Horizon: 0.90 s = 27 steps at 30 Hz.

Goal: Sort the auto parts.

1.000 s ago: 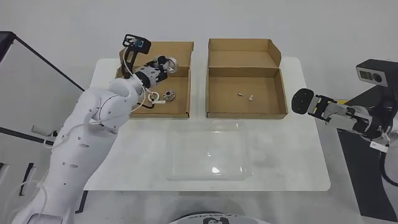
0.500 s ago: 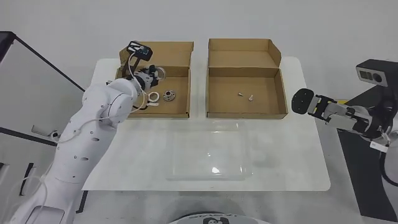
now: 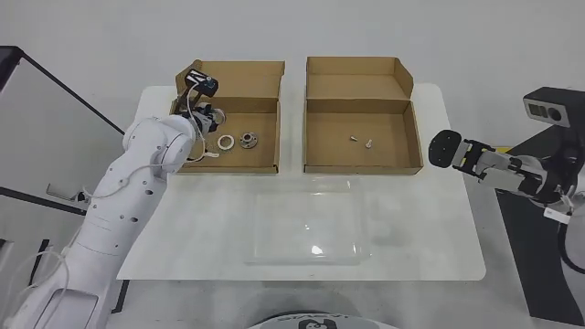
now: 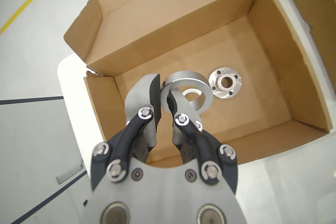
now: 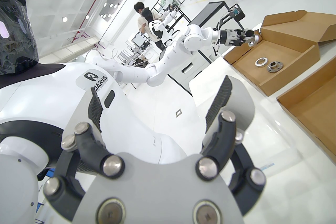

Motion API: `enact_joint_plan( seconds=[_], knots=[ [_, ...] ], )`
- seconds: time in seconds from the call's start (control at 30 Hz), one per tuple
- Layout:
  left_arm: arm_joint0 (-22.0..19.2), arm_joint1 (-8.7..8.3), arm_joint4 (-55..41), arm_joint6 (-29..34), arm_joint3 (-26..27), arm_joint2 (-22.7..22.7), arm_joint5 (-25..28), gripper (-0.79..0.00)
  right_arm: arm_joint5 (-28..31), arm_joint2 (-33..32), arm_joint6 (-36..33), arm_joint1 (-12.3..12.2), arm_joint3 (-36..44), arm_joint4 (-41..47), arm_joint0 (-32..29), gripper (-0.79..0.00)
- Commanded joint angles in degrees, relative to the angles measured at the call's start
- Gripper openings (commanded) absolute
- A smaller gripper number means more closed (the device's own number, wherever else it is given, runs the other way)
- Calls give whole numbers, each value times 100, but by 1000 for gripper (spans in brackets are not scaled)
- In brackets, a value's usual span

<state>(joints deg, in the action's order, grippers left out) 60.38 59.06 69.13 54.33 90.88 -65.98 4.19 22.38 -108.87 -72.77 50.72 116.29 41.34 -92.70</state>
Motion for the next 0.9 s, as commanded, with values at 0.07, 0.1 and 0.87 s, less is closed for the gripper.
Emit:
enact_joint_plan(
  seconds=[0.07, 0.1, 0.87],
  knots=[
    [-61, 5, 160, 43, -212, 12, 145, -785, 0, 0, 1, 0, 0, 0, 0, 0],
    [-72, 7, 184, 64, -266, 17, 179, -785, 0, 0, 1, 0, 0, 0, 0, 0],
    [-9, 81, 601, 90, -1029, 187, 578, -785, 0, 0, 1, 0, 0, 0, 0, 0]
  ],
)
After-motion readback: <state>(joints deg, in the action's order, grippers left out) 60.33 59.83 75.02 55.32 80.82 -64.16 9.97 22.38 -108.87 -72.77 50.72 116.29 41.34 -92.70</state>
